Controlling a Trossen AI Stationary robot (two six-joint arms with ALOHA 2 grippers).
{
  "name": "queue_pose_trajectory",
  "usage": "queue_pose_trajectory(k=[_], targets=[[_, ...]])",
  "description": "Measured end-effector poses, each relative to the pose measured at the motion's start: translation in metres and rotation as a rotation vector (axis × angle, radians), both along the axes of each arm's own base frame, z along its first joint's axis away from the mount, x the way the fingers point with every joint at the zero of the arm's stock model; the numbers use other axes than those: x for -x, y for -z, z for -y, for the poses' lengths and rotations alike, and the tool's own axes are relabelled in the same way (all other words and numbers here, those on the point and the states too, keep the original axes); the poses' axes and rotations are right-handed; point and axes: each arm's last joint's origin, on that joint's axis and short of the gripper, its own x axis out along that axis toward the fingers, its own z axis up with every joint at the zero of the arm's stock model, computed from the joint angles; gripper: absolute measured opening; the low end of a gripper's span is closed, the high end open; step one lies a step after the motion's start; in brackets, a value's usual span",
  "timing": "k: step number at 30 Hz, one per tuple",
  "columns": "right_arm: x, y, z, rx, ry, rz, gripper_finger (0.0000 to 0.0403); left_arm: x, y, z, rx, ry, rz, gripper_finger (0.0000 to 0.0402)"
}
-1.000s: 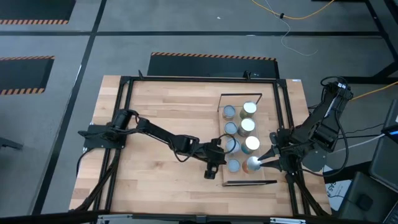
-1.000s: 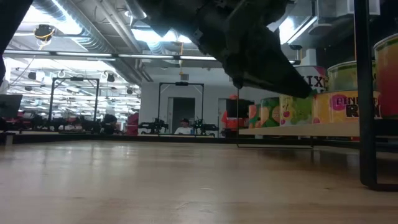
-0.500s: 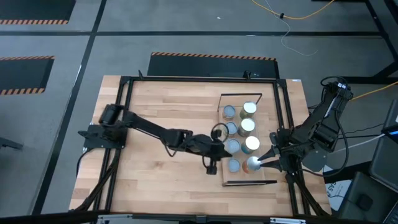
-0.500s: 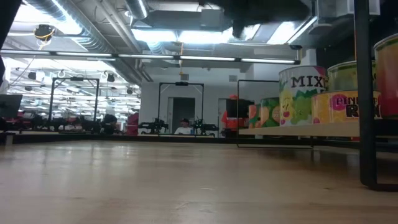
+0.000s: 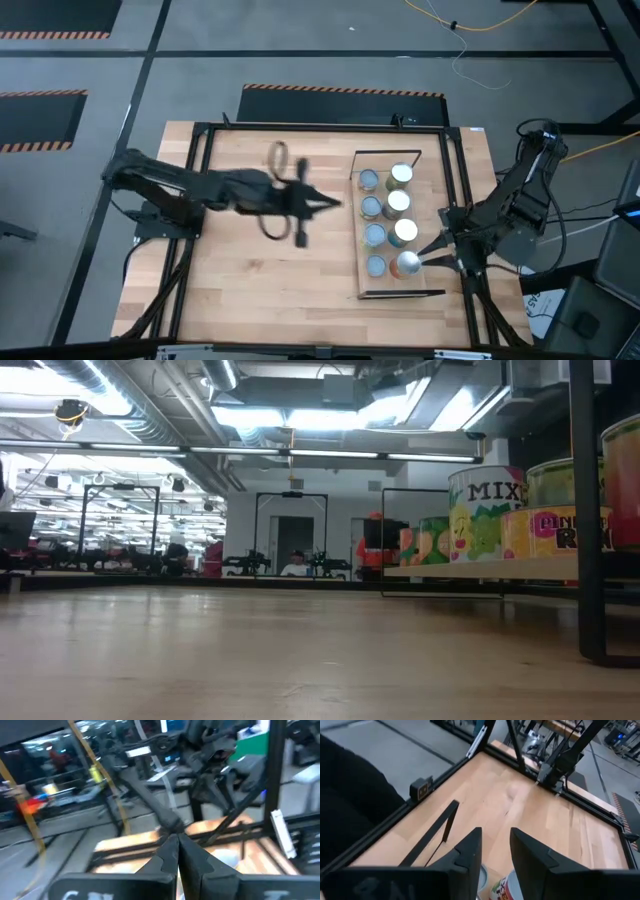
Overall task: Pick and place cans onto a shelf
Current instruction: Return to Home Position
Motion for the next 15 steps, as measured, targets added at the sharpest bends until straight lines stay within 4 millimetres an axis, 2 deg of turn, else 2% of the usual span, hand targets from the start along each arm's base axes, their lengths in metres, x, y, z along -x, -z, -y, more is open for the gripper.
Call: queue_pose_trajectory(k=[4,8,11,15], targets=[[0.009,-0.008,0.013,-0.046,0.001,0.031,0.0105,0.048,-0.03,-0.009,-0.019,-0.074,0.013,0.0001],[0.021,-0.017,0.03,-0.095,0.001,0.064,0.0105,0.096,-0.047,-0.016,-0.027,-0.106,-0.024,0.0003],[0.028,-0.02,0.042,-0.121,0.001,0.082,0.0105,0.123,-0.043,-0.019,-0.016,-0.097,-0.068,0.0001],[0.037,-0.021,0.055,-0.114,-0.01,0.11,0.0105,0.143,-0.016,-0.023,-0.003,-0.08,-0.064,0.0002]])
